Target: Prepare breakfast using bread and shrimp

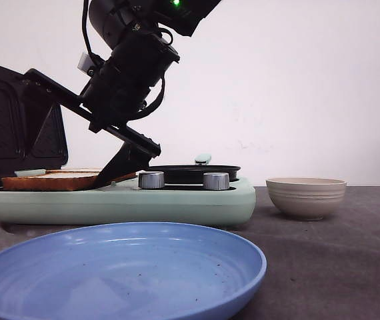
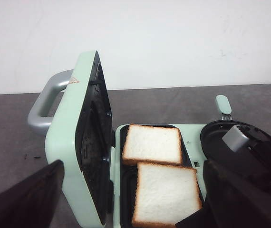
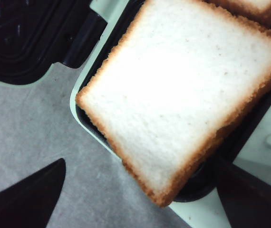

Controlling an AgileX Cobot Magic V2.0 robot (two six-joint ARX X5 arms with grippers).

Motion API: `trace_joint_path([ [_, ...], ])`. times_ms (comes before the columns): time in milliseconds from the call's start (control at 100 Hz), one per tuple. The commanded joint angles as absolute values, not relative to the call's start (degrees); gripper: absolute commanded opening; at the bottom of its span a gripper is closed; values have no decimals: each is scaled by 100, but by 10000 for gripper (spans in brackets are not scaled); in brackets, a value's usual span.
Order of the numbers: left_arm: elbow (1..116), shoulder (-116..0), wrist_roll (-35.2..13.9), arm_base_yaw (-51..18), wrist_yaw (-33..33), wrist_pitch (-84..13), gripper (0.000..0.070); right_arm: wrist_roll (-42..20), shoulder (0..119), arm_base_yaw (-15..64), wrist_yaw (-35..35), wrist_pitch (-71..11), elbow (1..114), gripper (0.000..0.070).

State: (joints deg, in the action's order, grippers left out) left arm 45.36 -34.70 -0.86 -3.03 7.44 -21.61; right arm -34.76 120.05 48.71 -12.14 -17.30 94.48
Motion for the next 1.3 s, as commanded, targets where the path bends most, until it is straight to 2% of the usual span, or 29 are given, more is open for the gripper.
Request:
trace_joint_path([
  [0,4563,-3474,-113,-303,749,-2099,505,-3358,12092,4899,-1194,-1765,9627,625],
  [380,4563,-3474,-113,-303,749,-2099,505,-2893,12005,4764,-1190,-2674,10245,625],
  [820,4563,-3476,-113,-303,749,-2099,505,-1894,11183,4508,-705,-2941,10318,617],
  [1010,4563,-3476,-113,-303,749,-2104,505,-1426,10704,4370,-709,-3094,10318,532],
  [1290,4563,-3476,-113,-303,749,-2108,505,-718,10134,4265,-574,-3745,10315,531],
])
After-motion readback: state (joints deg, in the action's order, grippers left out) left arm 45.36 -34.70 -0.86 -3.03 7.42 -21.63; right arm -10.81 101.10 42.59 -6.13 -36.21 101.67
